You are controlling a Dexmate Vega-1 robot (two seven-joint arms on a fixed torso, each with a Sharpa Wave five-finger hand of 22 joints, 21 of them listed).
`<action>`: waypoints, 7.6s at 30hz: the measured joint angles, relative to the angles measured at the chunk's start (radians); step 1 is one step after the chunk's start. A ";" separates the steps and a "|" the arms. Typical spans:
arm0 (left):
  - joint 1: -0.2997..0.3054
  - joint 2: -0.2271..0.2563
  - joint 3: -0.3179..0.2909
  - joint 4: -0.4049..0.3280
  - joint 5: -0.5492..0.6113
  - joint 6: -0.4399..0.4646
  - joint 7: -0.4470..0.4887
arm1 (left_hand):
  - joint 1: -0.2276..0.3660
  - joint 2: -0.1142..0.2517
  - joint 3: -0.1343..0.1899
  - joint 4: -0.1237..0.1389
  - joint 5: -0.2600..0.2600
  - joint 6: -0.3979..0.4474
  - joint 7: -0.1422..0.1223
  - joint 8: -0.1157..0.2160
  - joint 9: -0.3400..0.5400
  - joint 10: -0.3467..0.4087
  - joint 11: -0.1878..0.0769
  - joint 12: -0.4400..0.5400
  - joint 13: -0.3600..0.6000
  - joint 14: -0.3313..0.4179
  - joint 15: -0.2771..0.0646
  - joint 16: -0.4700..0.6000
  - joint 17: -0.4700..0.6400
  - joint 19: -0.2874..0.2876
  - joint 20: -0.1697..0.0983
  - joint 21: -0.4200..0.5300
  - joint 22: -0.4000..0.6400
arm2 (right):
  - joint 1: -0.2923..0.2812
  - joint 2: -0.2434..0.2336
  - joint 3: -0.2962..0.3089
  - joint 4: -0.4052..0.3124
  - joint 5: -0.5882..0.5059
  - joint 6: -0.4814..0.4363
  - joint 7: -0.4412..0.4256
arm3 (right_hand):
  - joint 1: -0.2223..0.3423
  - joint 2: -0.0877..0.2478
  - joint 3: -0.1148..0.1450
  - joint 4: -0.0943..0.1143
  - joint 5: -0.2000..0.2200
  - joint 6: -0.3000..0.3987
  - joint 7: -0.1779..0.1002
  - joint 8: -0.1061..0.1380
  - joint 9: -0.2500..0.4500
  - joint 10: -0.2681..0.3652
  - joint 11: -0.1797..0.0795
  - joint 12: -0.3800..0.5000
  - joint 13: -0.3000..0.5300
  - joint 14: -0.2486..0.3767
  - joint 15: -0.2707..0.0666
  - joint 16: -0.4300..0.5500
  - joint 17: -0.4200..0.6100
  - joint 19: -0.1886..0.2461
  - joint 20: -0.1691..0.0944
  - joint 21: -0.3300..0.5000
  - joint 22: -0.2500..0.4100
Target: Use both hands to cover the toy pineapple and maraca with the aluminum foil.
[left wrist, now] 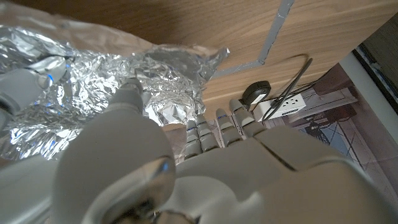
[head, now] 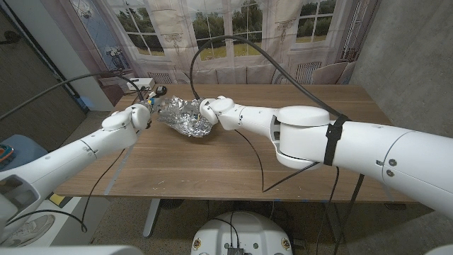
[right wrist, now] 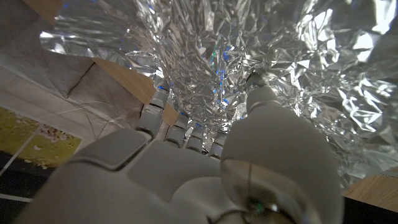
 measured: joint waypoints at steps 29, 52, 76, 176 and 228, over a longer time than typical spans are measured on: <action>0.051 -0.086 -0.015 0.098 -0.060 -0.149 0.165 | -0.018 -0.018 -0.054 0.015 0.045 -0.024 -0.012 0.012 0.000 0.002 -0.024 0.016 -0.009 0.026 -0.004 0.007 0.000 0.055 0.030 -0.022 0.000 | -0.013 -0.049 0.081 0.000 0.123 0.025 -0.020 | 0.044 0.012 -0.005 -0.020 0.008 -0.047 -0.001 -0.038 -0.005 -0.013 0.013 -0.019 0.001 0.016 -0.002 -0.001 -0.004 0.107 -0.036 0.007 -0.002; 0.063 -0.127 0.000 0.093 -0.008 -0.133 0.247 | 0.207 0.169 0.020 -0.027 0.077 0.030 0.006 0.023 0.001 0.098 -0.026 0.051 -0.020 0.165 -0.005 0.023 -0.003 0.238 -0.013 0.013 0.014 | -0.053 -0.104 0.208 -0.001 0.309 0.013 0.006 | 0.115 0.001 -0.050 -0.013 0.005 -0.219 0.119 -0.073 -0.003 -0.099 0.045 -0.052 0.005 0.019 -0.002 -0.006 -0.005 0.227 -0.157 0.013 -0.004; 0.082 -0.175 0.027 0.119 0.022 -0.074 0.334 | 0.187 0.100 -0.049 -0.001 0.016 0.013 0.015 0.012 0.002 0.123 -0.030 0.039 -0.027 0.269 -0.007 0.019 0.000 0.339 -0.007 0.071 0.023 | -0.094 -0.152 0.279 0.002 0.358 0.126 -0.022 | 0.142 -0.019 -0.134 0.013 0.014 0.006 0.151 0.005 0.011 0.083 0.041 0.011 0.018 0.173 -0.004 0.057 0.024 0.401 -0.258 0.078 0.002; 0.258 -0.175 -0.098 -0.032 -0.009 -0.074 0.625 | 0.193 0.112 -0.096 0.049 -0.050 0.113 0.016 0.001 0.000 0.120 0.037 -0.004 0.032 0.174 0.022 0.008 0.006 0.137 0.133 0.189 0.002 | -0.267 -0.436 0.447 -0.534 0.138 0.125 -0.025 | -0.028 -0.022 -0.416 0.179 0.075 -0.132 0.114 -0.037 -0.008 -0.068 0.064 -0.040 0.030 -0.027 0.005 -0.022 0.094 -0.039 0.003 -0.009 0.001; 0.404 -0.222 -0.397 0.067 -0.505 -0.680 0.580 | -0.037 0.181 -0.125 0.125 -0.050 -0.022 -0.023 -0.011 -0.009 -0.003 0.124 -0.016 -0.009 0.034 0.073 -0.009 0.007 0.045 0.118 0.065 0.002 | -0.348 -0.368 0.742 -0.274 0.572 0.518 -0.044 | -0.260 0.136 -0.302 0.310 0.036 0.067 0.172 -0.008 -0.005 0.134 0.145 0.000 0.016 0.084 0.034 0.029 0.103 -0.008 -0.029 -0.014 0.006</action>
